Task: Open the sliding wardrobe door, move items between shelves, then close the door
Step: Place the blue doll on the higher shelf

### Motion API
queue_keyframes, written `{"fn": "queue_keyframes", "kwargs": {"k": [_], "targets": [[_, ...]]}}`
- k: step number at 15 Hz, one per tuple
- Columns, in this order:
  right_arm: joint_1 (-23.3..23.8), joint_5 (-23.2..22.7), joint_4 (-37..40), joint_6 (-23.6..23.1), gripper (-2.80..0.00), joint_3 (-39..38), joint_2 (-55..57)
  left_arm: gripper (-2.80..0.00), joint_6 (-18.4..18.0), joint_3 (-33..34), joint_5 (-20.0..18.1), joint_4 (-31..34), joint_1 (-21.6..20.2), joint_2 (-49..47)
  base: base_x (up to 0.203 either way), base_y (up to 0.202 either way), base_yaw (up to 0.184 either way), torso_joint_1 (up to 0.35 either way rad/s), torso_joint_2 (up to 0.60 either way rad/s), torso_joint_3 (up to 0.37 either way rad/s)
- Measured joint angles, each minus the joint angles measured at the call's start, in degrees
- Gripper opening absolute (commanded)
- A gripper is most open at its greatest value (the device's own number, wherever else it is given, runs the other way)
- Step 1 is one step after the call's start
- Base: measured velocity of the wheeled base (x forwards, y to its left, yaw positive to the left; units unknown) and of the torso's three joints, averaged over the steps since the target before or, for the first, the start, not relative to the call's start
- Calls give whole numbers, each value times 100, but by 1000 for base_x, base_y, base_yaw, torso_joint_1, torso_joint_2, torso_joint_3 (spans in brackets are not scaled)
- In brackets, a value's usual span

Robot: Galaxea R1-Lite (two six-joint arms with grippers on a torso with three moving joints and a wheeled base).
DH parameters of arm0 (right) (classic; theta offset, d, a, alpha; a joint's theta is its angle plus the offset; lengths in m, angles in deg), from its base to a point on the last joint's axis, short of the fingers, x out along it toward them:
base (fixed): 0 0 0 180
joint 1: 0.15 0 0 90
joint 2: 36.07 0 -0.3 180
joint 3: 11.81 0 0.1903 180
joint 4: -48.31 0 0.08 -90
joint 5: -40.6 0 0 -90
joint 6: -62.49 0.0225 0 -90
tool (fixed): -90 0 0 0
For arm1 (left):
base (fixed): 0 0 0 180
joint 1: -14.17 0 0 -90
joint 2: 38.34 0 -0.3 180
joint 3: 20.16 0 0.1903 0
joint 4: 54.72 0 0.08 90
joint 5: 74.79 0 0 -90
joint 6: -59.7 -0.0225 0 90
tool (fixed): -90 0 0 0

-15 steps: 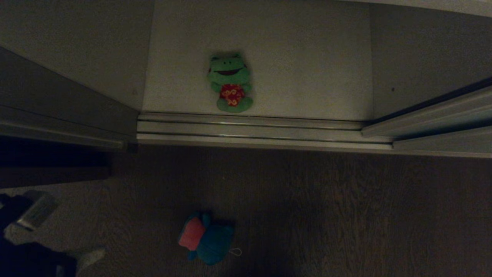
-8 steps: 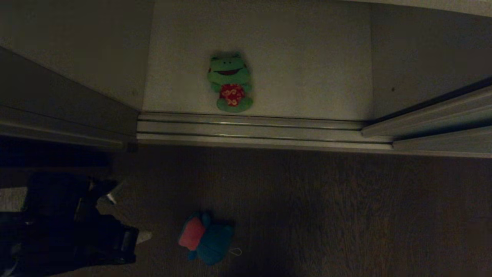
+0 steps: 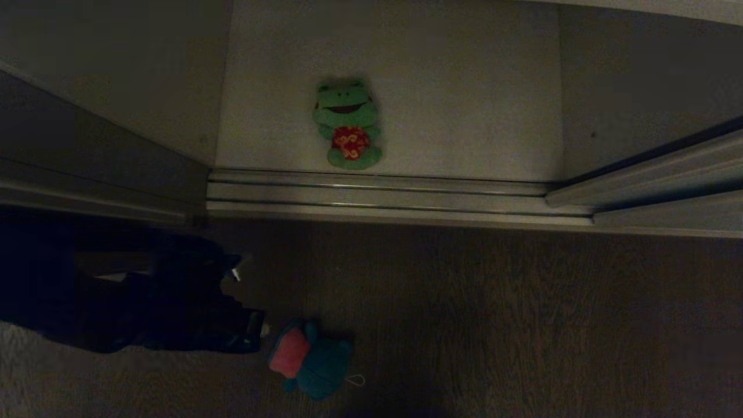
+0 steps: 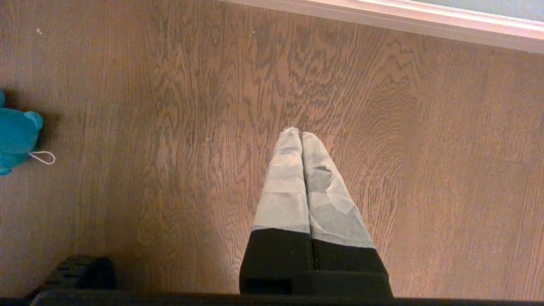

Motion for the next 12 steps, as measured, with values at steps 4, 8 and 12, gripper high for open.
{"fn": "queue_keyframes", "kwargs": {"k": [4,8,12], "targets": [[0,0,-2,2,-280,0,0,-280,37,-456,470,-145,231,-773,0,0,0,0,0,0],[0,0,-2,0,-280,0,0,-280,39,-675,726,-190,508,-1305,0,0,0,0,0,0],[0,0,-2,-2,-280,0,0,0,111,-875,803,-365,605,-1727,0,0,0,0,0,0]]}}
